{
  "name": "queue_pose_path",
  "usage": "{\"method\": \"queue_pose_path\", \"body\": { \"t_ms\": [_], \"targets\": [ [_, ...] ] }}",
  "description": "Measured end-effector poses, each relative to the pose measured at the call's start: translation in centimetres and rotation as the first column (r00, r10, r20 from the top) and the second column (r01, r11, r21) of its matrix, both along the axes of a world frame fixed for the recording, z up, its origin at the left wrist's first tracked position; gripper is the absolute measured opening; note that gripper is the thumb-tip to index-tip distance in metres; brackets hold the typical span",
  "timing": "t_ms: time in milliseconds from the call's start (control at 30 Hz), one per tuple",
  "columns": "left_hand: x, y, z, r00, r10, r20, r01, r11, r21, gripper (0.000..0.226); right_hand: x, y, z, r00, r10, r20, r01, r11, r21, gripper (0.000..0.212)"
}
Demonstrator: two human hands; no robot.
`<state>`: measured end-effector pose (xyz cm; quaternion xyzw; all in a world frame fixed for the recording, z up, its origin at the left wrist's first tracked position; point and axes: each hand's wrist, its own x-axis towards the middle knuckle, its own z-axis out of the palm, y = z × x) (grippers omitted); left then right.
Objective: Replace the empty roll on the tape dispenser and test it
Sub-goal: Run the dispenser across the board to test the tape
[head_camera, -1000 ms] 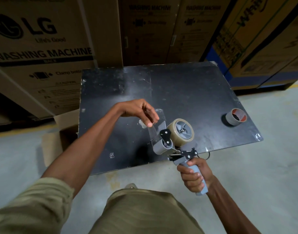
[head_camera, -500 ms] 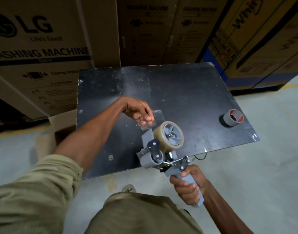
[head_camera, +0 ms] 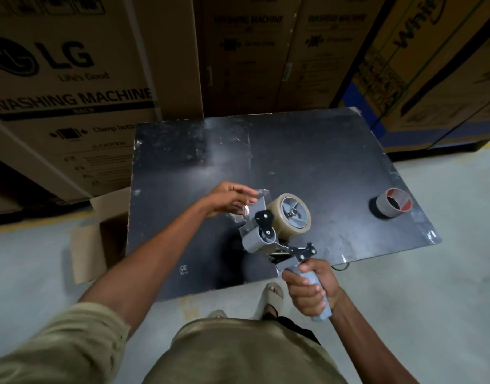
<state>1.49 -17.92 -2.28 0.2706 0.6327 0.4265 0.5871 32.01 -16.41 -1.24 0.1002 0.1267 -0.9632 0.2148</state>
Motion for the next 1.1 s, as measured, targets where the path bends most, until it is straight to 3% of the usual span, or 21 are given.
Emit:
{"method": "queue_pose_path", "body": {
  "t_ms": [100, 200, 300, 433, 633, 733, 967, 1100],
  "targets": [
    [1.0, 0.0, -2.8, 0.943, 0.247, -0.222, -0.239, 0.969, 0.066, 0.024, 0.2, 2.6, -0.6, 0.999, -0.028, 0.020, 0.027, 0.999, 0.028, 0.025],
    [1.7, 0.4, -5.0, 0.778, 0.338, -0.530, -0.308, 0.940, 0.147, 0.023, 0.8, 5.3, -1.2, 0.998, -0.054, 0.024, 0.053, 0.998, 0.040, 0.025],
    [2.8, 1.2, -5.5, 0.614, 0.316, -0.723, -0.242, 0.948, 0.208, 0.018, 1.5, 8.1, -1.6, 0.996, -0.080, 0.050, 0.076, 0.995, 0.069, 0.024],
    [4.4, 3.8, -5.1, 0.181, 0.266, -0.947, -0.081, 0.964, 0.255, 0.009, 2.4, 11.6, -2.0, 0.990, -0.121, 0.074, 0.113, 0.988, 0.105, 0.023],
    [5.5, 7.7, -6.6, -0.147, 0.001, -0.989, 0.106, 0.994, -0.015, 0.014, 3.1, 15.9, -2.5, 0.985, -0.148, 0.086, 0.143, 0.988, 0.061, 0.023],
    [6.8, 7.8, -8.2, -0.135, -0.069, -0.988, 0.134, 0.987, -0.087, 0.009, 3.4, 17.8, -3.0, 0.986, -0.130, 0.103, 0.126, 0.991, 0.051, 0.023],
    [6.8, 6.9, -8.9, 0.000, -0.032, -0.999, 0.084, 0.996, -0.032, 0.016, 3.2, 21.3, -3.9, 0.989, -0.067, 0.129, 0.065, 0.998, 0.027, 0.023],
    [8.1, 7.0, -8.0, 0.014, -0.169, -0.985, 0.070, 0.983, -0.168, 0.058, 2.1, 22.8, -4.6, 0.991, -0.040, 0.132, 0.042, 0.999, -0.011, 0.023]
  ]
}}
